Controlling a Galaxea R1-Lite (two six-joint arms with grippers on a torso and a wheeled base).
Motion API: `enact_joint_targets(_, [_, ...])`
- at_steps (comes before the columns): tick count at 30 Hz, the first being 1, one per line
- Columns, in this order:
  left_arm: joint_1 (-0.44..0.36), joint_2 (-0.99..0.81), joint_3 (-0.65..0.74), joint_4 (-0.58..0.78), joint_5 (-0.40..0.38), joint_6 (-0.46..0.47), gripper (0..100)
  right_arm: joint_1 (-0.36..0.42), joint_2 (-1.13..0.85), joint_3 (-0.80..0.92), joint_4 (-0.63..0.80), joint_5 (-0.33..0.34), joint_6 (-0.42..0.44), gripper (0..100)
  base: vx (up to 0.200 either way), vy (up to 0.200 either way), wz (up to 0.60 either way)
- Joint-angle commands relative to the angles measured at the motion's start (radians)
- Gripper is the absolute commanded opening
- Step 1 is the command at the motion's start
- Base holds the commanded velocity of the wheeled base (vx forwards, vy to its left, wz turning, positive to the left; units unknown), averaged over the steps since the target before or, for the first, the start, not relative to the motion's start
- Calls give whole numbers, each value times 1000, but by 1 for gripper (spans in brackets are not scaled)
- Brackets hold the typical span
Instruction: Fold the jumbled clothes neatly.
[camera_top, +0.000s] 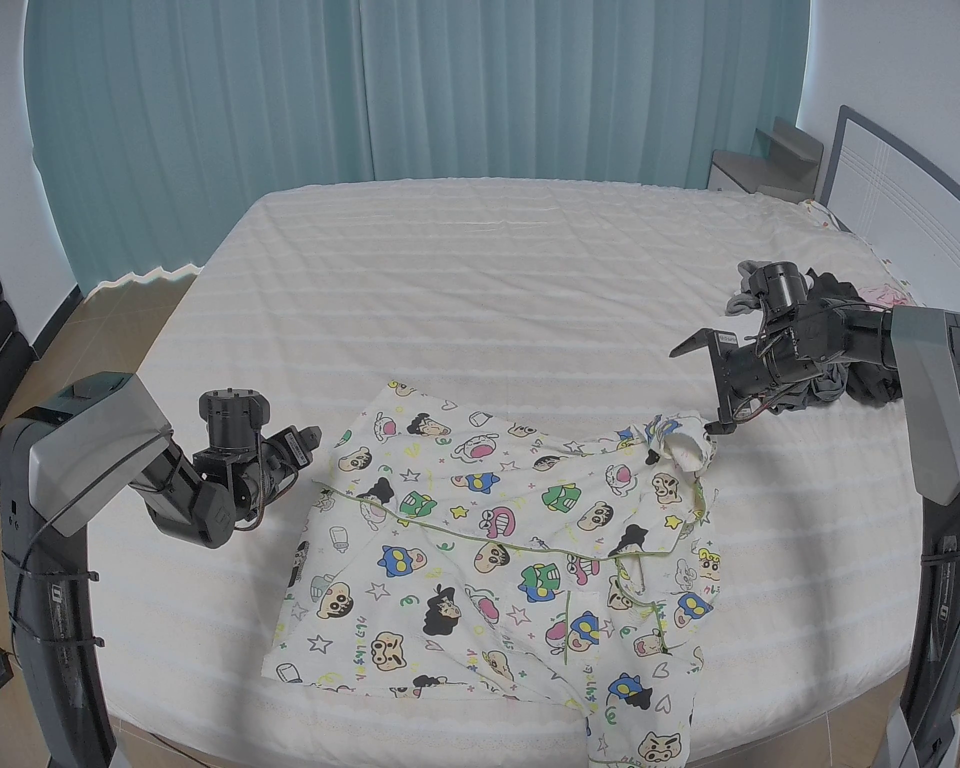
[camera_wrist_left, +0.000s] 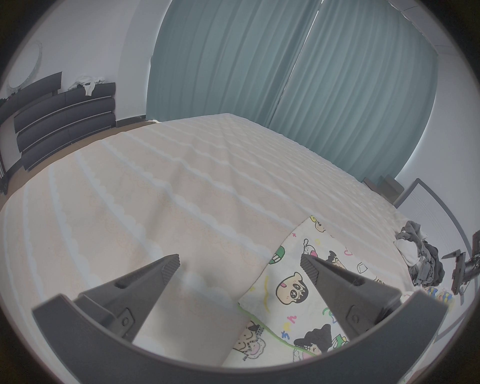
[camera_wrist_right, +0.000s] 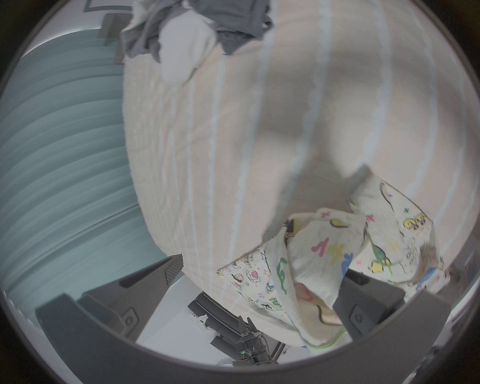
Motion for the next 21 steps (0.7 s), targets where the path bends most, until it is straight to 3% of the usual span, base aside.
enact_joint_targets(1, [-8, -17, 31, -6, -2, -3, 100, -5, 43, -35, 49, 19, 34, 100, 0, 0, 0])
enact_joint_targets(5, [-8, -12, 42, -26, -2, -3, 100, -20, 49, -35, 35, 21, 121, 100, 0, 0, 0])
enact_joint_targets(6, [-10, -10, 54, -44, 0, -2, 100, -28, 72, -35, 29, 16, 202, 100, 0, 0, 0])
enact_joint_targets(7, [-11, -9, 57, -53, 0, -2, 100, -30, 78, -35, 37, 16, 225, 100, 0, 0, 0])
enact_joint_targets(11, [-11, -9, 69, -70, 0, 0, 100, -28, 53, -35, 61, 22, 195, 100, 0, 0, 0])
enact_joint_targets(15, [-10, -15, 72, -70, 0, -3, 100, -8, -66, -35, 70, 28, 18, 100, 0, 0, 0])
enact_joint_targets(17, [-10, -26, 83, -70, -3, -3, 100, 9, -157, -33, 18, 24, -124, 100, 0, 0, 0])
enact_joint_targets(21, [-10, -50, 97, -70, -19, -3, 100, 13, -316, 251, -170, 28, -261, 100, 0, 0, 0])
